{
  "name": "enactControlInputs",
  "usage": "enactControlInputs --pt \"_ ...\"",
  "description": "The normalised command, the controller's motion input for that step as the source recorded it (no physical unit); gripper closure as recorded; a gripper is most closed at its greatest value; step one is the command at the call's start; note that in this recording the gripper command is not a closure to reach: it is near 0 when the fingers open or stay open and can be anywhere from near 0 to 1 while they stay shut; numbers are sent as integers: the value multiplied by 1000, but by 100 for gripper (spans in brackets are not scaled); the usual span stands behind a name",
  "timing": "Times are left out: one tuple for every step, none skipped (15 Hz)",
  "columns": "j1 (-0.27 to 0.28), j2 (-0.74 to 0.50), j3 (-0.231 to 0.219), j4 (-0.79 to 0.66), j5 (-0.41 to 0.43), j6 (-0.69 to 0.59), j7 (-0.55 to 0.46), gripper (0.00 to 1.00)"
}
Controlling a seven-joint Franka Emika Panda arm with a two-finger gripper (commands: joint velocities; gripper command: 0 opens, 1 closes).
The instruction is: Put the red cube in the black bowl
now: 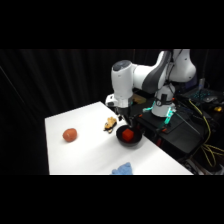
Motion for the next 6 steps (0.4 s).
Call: enactControlInputs --pt "-9 -400 -20 370 -110 -748 13 0" --pt "-25 -374 -19 439 -50 -751 -44 0" --pt "-34 -320 -16 469 -66 -697 -17 0" --pt "-47 -235 -19 522 -48 -659 -38 0" --pt "-56 -147 -26 526 -55 -567 -101 0" --pt "-66 -50 -38 537 -48 -569 -143 0"
